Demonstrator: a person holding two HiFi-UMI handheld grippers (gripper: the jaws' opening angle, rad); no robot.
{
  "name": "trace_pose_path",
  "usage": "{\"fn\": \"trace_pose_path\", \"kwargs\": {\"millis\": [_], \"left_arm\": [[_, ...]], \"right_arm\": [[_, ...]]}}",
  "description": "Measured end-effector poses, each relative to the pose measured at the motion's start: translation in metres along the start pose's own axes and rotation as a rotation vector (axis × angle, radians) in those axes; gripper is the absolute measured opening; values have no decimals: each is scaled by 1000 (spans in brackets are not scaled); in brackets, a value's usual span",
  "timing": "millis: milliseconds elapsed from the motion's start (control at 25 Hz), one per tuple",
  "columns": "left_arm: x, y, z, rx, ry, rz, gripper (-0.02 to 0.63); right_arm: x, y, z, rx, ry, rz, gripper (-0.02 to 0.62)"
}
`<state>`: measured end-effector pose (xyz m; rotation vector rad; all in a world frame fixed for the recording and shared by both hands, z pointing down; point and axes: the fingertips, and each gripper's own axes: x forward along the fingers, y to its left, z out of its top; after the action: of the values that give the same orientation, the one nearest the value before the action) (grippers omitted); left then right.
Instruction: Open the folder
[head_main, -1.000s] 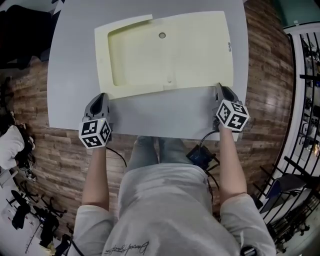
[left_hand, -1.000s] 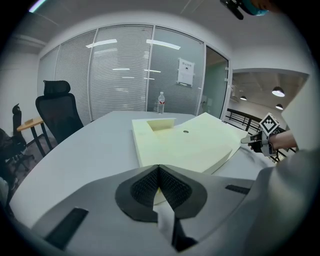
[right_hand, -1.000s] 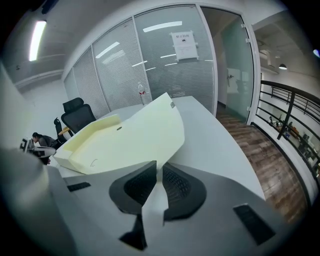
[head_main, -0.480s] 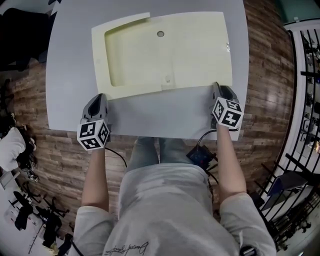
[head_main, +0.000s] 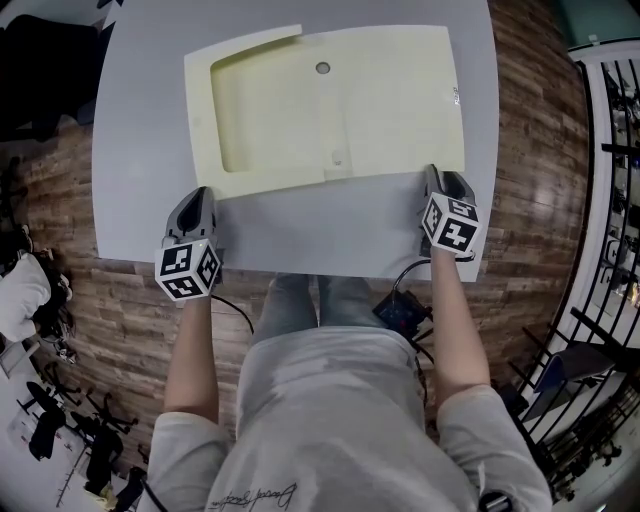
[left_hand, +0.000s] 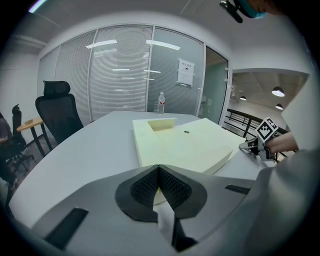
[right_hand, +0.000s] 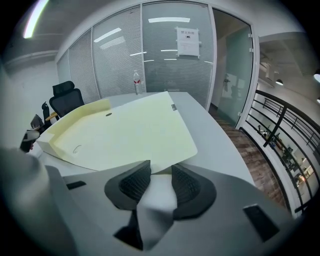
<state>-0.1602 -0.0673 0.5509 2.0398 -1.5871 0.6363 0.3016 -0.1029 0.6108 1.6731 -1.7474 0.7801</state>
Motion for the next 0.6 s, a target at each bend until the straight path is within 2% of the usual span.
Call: {"fn": "trace_pose_path", "kwargs": {"millis": [240, 440, 600], "left_arm": [[0, 1, 0, -5, -1, 3, 9], [1, 1, 1, -6, -2, 4, 9], [1, -3, 2, -6, -2, 5, 9]], "right_arm": [[0, -6, 0, 7, -10, -43, 177], [0, -17, 0, 37, -18, -73, 256], [-1, -25, 2, 31, -25, -88, 296]]}}
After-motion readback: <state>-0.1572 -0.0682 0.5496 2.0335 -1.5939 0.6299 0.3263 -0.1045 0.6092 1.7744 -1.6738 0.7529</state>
